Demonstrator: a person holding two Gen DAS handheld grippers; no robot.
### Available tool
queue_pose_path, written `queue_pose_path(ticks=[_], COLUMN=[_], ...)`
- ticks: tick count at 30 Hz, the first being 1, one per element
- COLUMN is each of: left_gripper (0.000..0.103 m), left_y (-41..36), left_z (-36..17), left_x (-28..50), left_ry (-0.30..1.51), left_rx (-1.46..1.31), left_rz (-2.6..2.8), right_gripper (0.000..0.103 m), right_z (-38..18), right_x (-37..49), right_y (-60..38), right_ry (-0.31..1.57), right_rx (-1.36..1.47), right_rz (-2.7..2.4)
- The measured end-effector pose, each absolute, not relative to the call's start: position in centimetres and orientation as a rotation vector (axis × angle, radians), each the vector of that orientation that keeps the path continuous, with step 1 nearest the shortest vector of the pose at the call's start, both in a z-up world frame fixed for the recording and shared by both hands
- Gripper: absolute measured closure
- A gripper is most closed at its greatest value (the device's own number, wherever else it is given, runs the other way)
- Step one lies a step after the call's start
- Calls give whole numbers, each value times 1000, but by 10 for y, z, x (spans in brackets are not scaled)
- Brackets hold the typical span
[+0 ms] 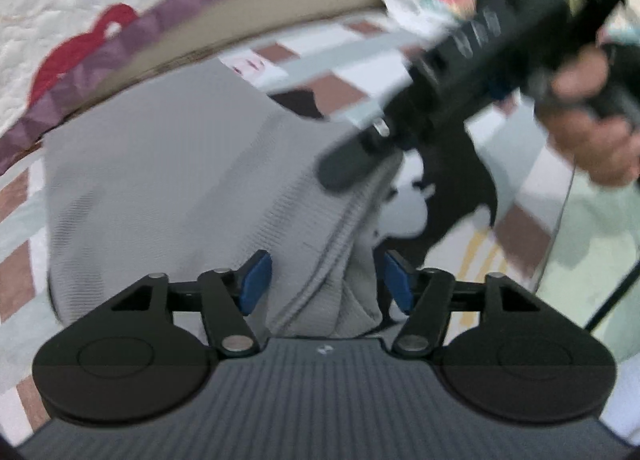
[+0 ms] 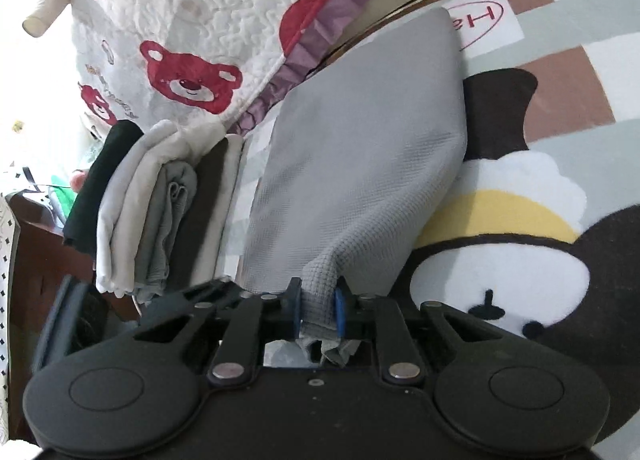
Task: Fold clothes
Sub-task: 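Lift the folded shirt with both grippers and fold it over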
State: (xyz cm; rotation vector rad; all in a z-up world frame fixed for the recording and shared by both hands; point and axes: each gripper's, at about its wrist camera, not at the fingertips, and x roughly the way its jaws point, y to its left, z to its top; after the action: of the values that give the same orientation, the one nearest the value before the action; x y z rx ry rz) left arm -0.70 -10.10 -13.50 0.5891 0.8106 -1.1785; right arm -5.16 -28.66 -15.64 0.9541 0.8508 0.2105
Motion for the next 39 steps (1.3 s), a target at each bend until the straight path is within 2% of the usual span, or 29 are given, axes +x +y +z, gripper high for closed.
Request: queue_pose_path(ticks=[6,9,11,14,16,17,20,29,30,31,32,33,34,36,39], left_gripper=[36,76,85,87,88,88,88,87,87,85,83,77,63,50,39], left_y=[-110,-108,-104,-93,-85,-82,-74,-69,-68,-67,-65,-63,-61,-54,-47], left_z=[-150,-147,-142,-136,-133,-132,-132,-130,-130,-129,-126,-121,-116,-106,-102], left_x=[-22,-19,-12,8,23,29,45,55,55,56,54,49,43,33,25], left_ry=[729,706,711,773,822,844,899,903,899,896,873,840,799,703,640], left_rx=[736,741,692,564,462,419,315,238,230,221,228,244,263,303,369], left_rz=[-1119,-1087,-1080,-1059,-1044,-1039,-1030,-1069,-1077,-1084,-1082,-1073,-1068,-1059,-1038], right_gripper=[84,84,83,69,38,34,33,33,34,44,64,91,91,91,92], right_z=[-162,-164,-161,-143,-122,-112,-101,-126,-127,-126,-126,-124,-119,-109,-98], right_x=[-59,-65,-69,-79,-90,-96,-103,-68,-62,-56,-50,-44,-39,-30,-20], right_y=[-291,-293,-294,-290,-281,-275,-246,-187,-183,-182,-181,-181,-184,-189,-203], right_ry=[863,855,854,821,761,728,713,609,605,612,619,621,611,590,571], right_rx=[1000,1000,959,799,540,409,-50,-707,-739,-742,-743,-714,-667,-570,-430], right_rz=[210,236,240,238,234,231,262,357,386,435,485,518,513,496,445])
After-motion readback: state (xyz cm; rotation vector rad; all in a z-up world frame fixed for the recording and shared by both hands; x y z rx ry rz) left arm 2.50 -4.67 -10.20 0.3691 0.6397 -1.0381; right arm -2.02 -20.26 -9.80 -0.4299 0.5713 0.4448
